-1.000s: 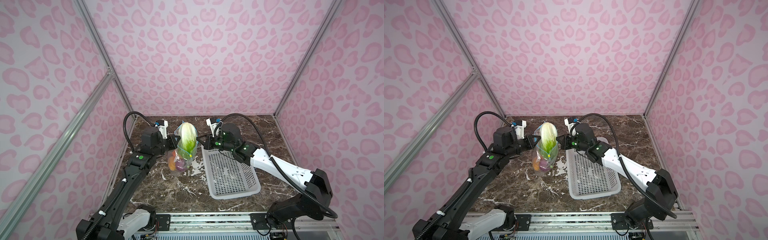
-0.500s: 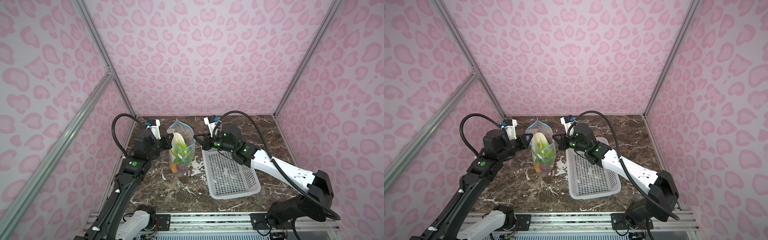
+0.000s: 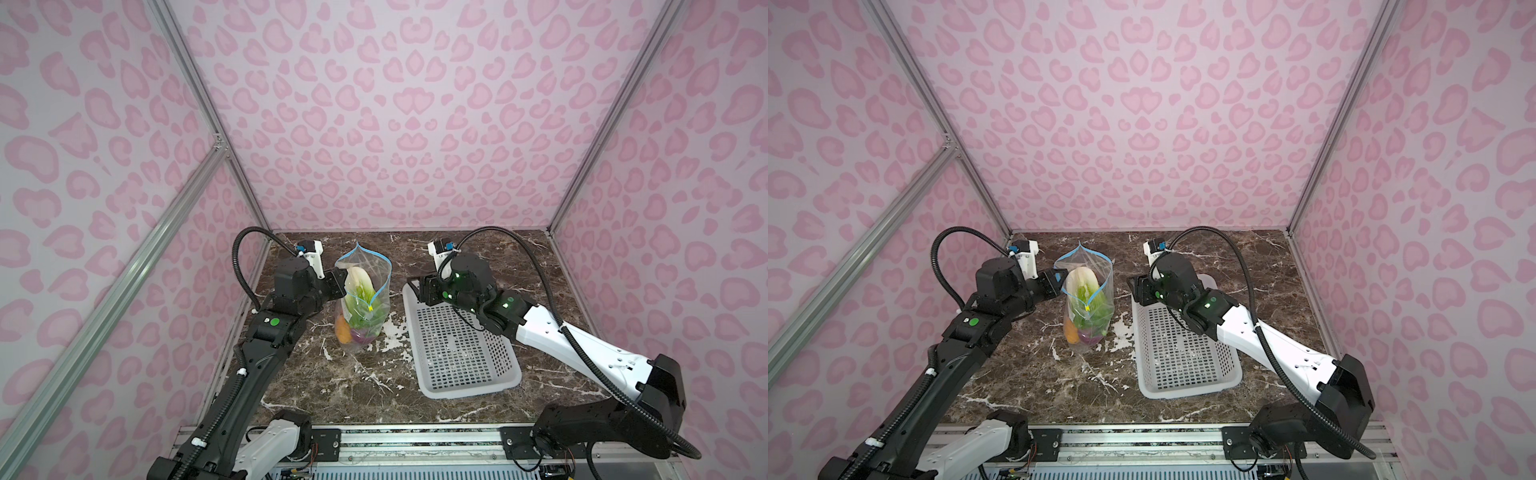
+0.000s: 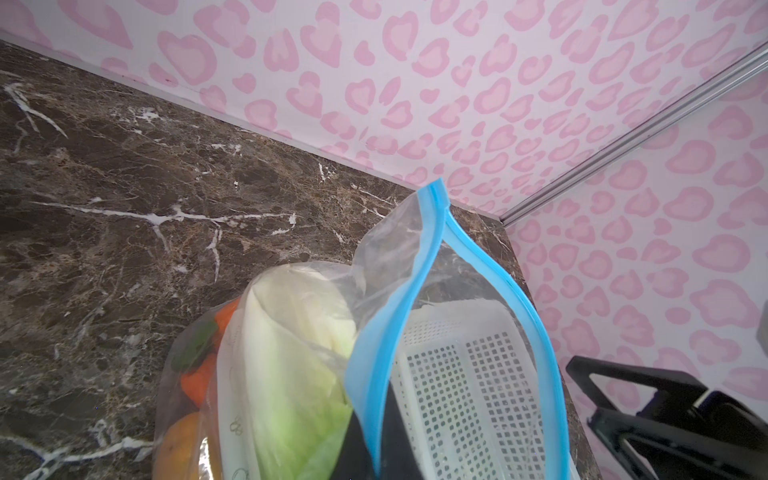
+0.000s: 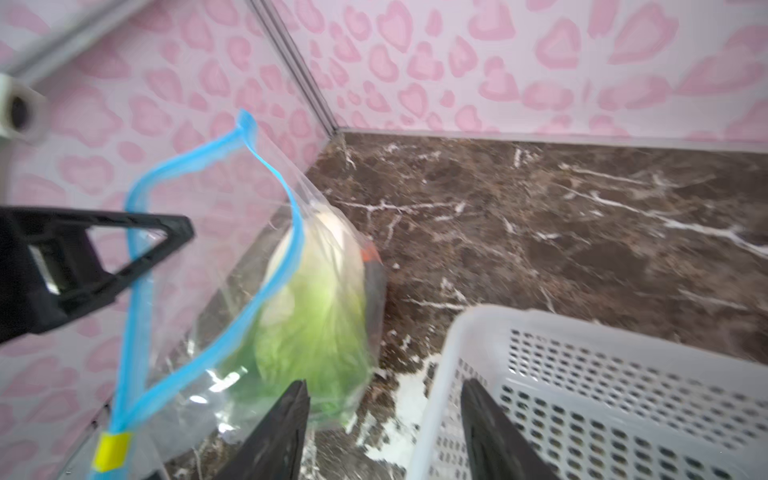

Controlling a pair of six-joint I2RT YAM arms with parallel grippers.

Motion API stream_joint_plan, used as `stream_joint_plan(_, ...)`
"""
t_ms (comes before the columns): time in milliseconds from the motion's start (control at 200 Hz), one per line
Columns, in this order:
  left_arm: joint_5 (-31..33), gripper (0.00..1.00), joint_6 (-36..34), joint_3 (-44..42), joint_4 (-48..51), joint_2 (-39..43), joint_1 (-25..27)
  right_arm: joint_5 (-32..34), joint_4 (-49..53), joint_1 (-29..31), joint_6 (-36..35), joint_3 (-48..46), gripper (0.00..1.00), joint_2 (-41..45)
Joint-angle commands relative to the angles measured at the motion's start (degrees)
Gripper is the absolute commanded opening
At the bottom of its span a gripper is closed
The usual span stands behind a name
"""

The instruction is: Place the food in the zip-top bag and seal the zipper

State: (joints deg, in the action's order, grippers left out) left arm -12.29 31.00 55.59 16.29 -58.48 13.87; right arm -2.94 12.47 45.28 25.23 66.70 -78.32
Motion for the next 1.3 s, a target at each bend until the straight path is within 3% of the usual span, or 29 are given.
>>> stream_joint_plan(0, 0.6, 0.03, 0.0, -0.2, -2.3, -0.3, -0.1, 5.5, 9.4, 0.5, -0.8, -3.3, 0.6, 1.3)
stream_joint_plan(130, 0.9, 0.03, 0.3, -0.4, -2.3, -0.3, -0.1, 5.5, 10.9, 3.8, 0.6, -6.6, 0.6, 0.9)
stream_joint_plan(285, 0.9, 0.03, 0.4, -0.4, -2.3, -0.2, -0.2, 5.9, 13.5, 8.0, 1.1, -4.1, 0.63, -4.5)
stream_joint_plan(495, 0.9, 0.03, 0.6, -0.4, -2.2, 0.5, -0.1, 14.1, 18.3, 10.4, 1.1, 0.7, 0.64, -11.5)
stream_joint_plan(650, 0.7, 0.03, 0.6, -0.4, -2.2, 0.7, -0.1, 14.7, 19.3, 10.4, 1.4, 2.2, 0.48, -15.8)
stream_joint_plan(795, 0.6, 0.03, 0.7, -0.4, -2.2, 0.8, -0.2, 19.5, 21.5, 9.9, 3.0, 3.1, 0.34, -18.5)
stream_joint_plan(980, 0.6, 0.03, 0.9, -0.4, -2.2, 0.8, -0.1, 23.1, 21.8, 7.2, 0.0, 3.4, 0.2, -19.7)
stream_joint_plan(1295, 0.2, 0.03, 0.9, -0.5, -2.5, 0.8, -0.2, 23.4, 17.3, -3.7, -6.7, -0.2, 0.16, -20.1)
